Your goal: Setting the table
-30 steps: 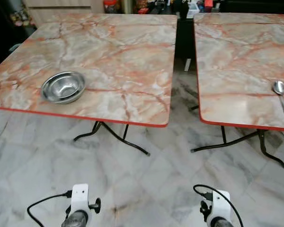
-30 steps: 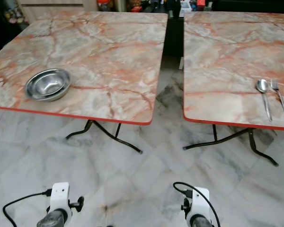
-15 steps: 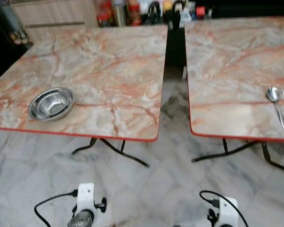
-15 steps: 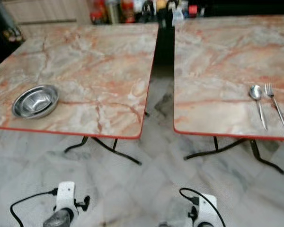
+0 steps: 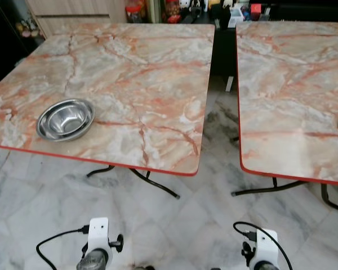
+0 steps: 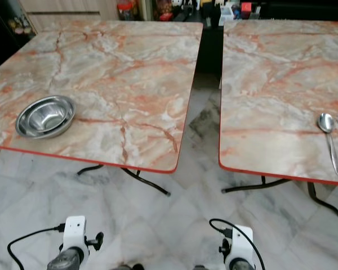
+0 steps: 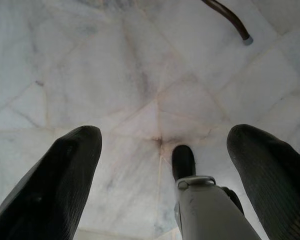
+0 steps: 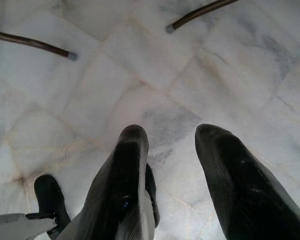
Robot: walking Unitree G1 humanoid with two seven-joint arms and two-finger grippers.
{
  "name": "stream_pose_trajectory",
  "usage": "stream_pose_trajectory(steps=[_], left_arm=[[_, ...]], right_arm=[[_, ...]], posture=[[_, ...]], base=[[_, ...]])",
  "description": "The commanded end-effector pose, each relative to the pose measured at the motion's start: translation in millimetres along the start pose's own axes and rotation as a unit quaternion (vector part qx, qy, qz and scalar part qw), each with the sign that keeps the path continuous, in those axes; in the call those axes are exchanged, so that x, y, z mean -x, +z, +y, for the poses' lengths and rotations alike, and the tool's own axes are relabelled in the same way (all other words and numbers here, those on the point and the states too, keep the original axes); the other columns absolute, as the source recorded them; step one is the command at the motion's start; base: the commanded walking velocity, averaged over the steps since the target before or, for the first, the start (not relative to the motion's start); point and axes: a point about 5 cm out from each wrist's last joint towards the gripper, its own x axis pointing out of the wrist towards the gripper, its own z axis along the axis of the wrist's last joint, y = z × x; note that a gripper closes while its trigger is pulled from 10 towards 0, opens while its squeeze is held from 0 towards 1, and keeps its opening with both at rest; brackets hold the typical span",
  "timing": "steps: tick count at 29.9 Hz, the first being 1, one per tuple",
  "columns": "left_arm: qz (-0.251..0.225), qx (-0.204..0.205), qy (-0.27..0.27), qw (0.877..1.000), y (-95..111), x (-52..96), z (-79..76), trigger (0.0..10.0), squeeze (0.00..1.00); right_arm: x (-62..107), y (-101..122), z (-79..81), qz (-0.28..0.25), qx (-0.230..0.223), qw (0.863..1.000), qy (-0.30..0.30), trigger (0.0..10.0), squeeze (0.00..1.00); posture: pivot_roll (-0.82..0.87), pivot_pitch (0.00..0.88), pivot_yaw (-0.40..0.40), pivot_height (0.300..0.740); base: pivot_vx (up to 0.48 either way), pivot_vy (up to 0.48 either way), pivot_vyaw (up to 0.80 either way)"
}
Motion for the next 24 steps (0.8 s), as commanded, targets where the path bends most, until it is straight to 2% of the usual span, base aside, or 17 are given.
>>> stream_pose_trajectory(steps=[1, 24], left_arm=[[0.019, -0.006, 0.006, 1.0, -10.9, 3.0, 5.4, 10.0, 0.0], [0.017, -0.01, 0.0, 1.0, -10.9, 3.1, 2.4, 10.0, 0.0]], right_arm=[[1.6, -6.4, 2.3, 0.009, -0.001, 1.0, 0.004, 10.0, 0.0], [2.4, -8.7, 0.8, 0.012, 0.002, 1.0, 0.0, 10.0, 0.0]], posture=[[-0.07, 0.165, 0.044, 0.74], [-0.07, 0.131, 0.044, 0.74]], base=[[0.0, -0.247, 0.0], [0.0, -0.28, 0.0]])
